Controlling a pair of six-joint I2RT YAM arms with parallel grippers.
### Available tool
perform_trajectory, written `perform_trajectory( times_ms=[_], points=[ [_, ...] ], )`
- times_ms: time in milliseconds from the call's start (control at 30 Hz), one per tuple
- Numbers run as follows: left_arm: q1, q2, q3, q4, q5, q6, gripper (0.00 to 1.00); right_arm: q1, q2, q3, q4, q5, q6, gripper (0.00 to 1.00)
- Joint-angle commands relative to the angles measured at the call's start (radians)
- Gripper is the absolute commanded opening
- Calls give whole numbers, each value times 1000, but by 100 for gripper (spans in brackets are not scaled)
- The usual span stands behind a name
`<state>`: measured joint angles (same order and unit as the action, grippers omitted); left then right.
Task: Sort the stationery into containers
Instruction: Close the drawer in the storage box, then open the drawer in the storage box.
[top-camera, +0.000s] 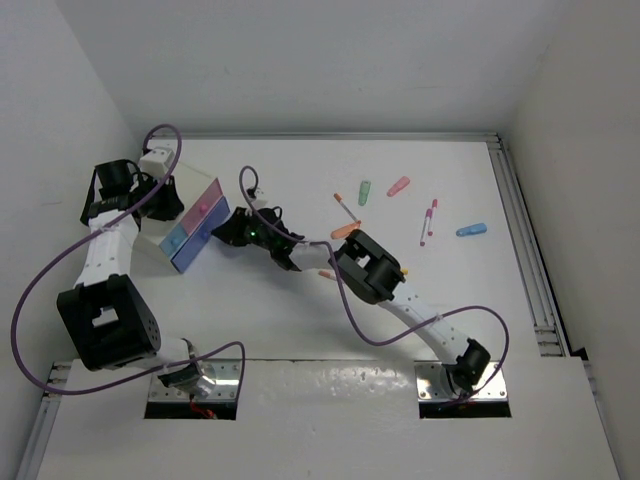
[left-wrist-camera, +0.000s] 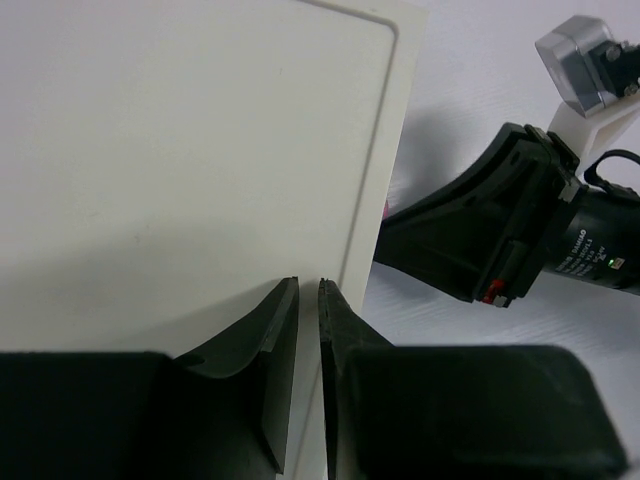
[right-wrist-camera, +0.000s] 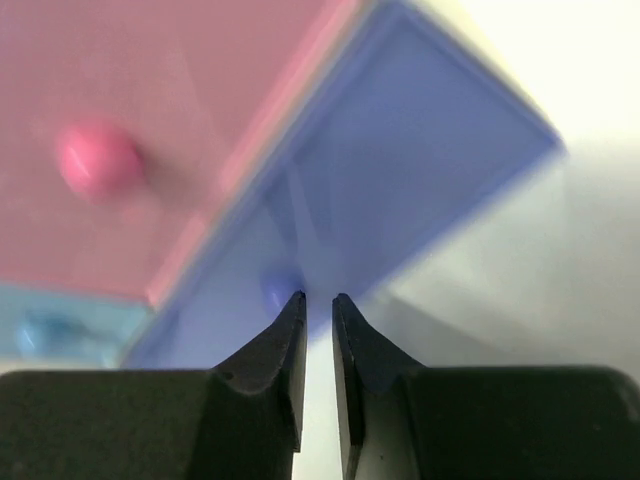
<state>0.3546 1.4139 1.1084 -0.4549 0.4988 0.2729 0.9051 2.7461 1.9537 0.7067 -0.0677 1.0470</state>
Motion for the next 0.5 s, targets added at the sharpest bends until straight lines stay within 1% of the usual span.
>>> perform_trajectory(
  times_ms=[0, 67, 100, 133, 167, 200, 233, 333, 467],
  points=[
    [6, 42, -33, -180, -40, -20, 22, -14, -164, -119, 94, -94, -77, 16],
    [9, 40, -16, -166, -46, -29, 27, -29, -222, -179, 94, -132, -102, 19],
    [9, 39, -3, -163, -42, -32, 29, -34, -279, -231, 91, -150, -104, 21],
    [10, 37, 5, -159, -39, -38, 34, -46, -305, -254, 86, -182, -110, 23],
    [11, 34, 10, -151, -20, -47, 37, -49, -350, -292, 88, -199, -114, 25],
    [11, 34, 14, -149, -11, -52, 39, -52, -365, -305, 88, -220, -117, 29],
    [11, 34, 19, -148, -2, -54, 42, -60, -376, -312, 89, -263, -123, 30],
    [9, 36, 10, -142, 41, -64, 41, -58, -394, -326, 88, -322, -151, 31],
    [9, 25, -19, -125, 86, -75, 38, -51, -391, -319, 88, -320, -153, 29]
  ],
)
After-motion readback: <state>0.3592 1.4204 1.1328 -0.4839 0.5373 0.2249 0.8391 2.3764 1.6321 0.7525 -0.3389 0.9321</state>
